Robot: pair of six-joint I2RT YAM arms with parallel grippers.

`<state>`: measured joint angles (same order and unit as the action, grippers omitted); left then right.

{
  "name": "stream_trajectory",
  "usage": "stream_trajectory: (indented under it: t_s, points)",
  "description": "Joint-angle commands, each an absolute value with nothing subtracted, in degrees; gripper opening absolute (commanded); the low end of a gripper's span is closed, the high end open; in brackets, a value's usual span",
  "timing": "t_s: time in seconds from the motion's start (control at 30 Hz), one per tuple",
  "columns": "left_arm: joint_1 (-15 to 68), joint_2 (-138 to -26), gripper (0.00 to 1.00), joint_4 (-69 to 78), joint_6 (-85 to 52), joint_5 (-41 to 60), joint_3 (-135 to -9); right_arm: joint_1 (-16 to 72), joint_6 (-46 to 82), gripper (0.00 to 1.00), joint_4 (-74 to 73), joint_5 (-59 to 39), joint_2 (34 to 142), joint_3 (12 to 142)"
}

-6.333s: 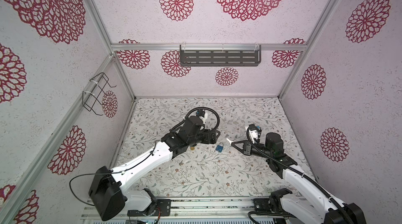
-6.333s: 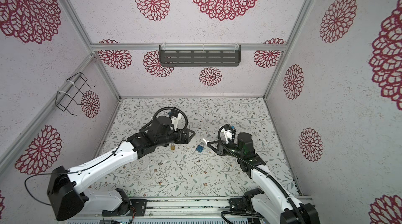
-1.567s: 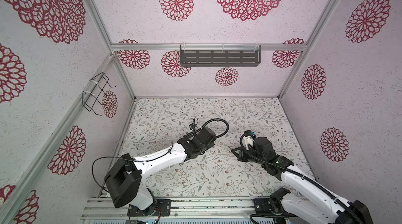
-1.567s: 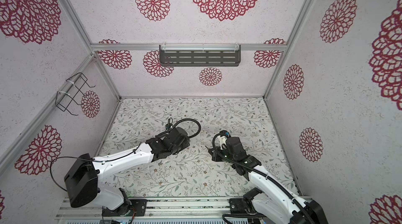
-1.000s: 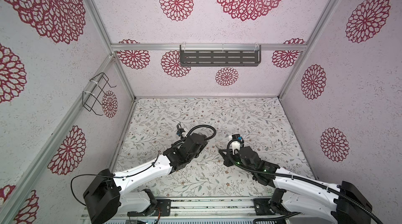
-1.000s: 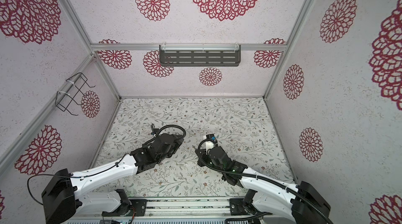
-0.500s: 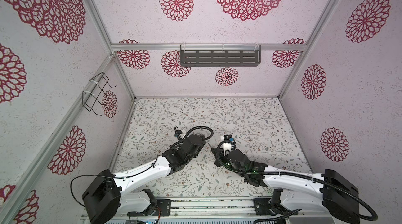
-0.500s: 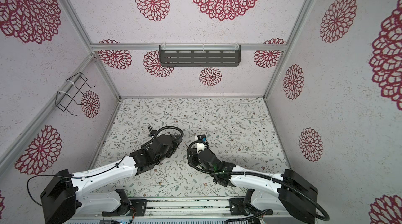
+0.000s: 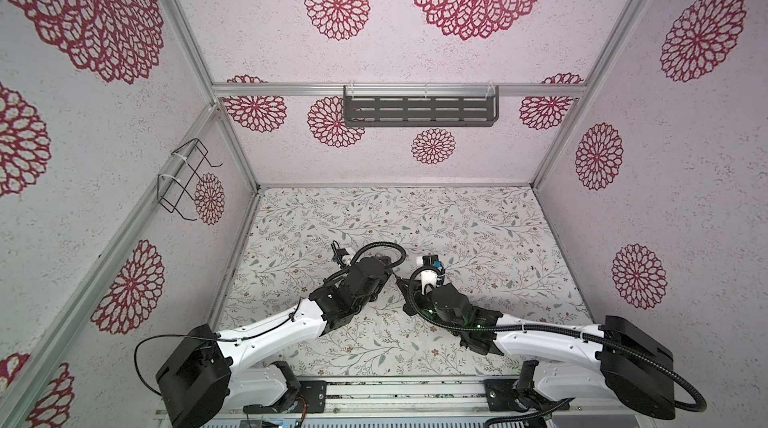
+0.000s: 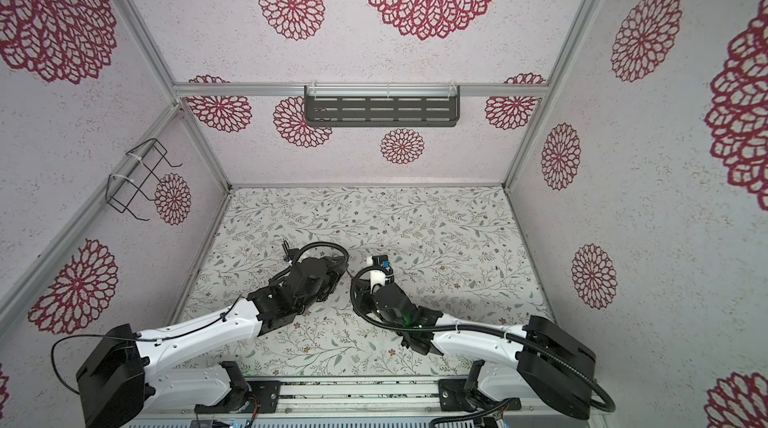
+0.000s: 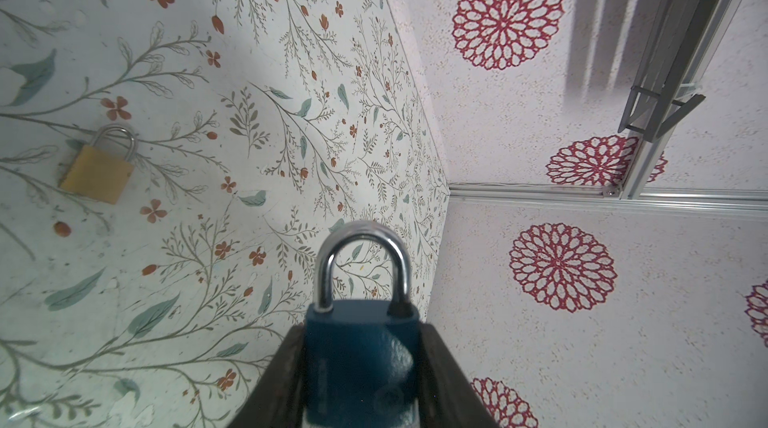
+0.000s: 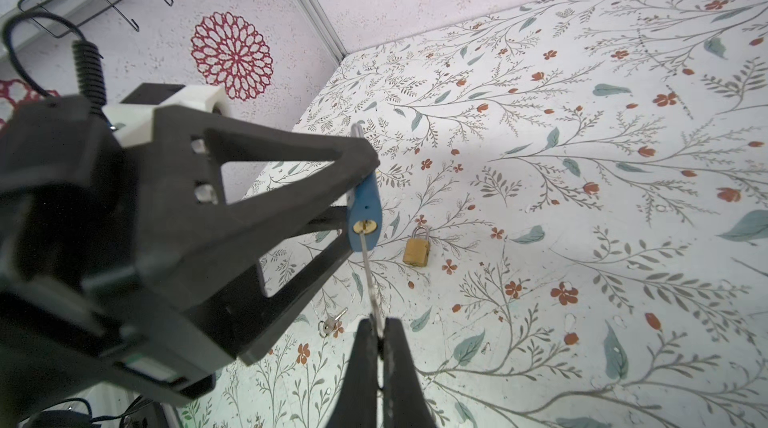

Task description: Unlock with the key

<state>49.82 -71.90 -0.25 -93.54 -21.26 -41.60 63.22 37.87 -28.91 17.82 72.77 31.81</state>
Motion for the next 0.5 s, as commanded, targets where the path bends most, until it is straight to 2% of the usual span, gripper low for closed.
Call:
stream_trajectory:
  t_s: [0.0,0.47]
  points:
    - [49.61,-71.37,0.00,3.09,-93.78,-21.28,-41.66,63.56,36.31,0.00,-31.23,18.39,73.56,33.94]
    - [49.67,-71.98,0.00,3.21,-92.84,-20.63,-42.01,63.54,35.38,0.00,-32.98,18.62,71.85,33.08]
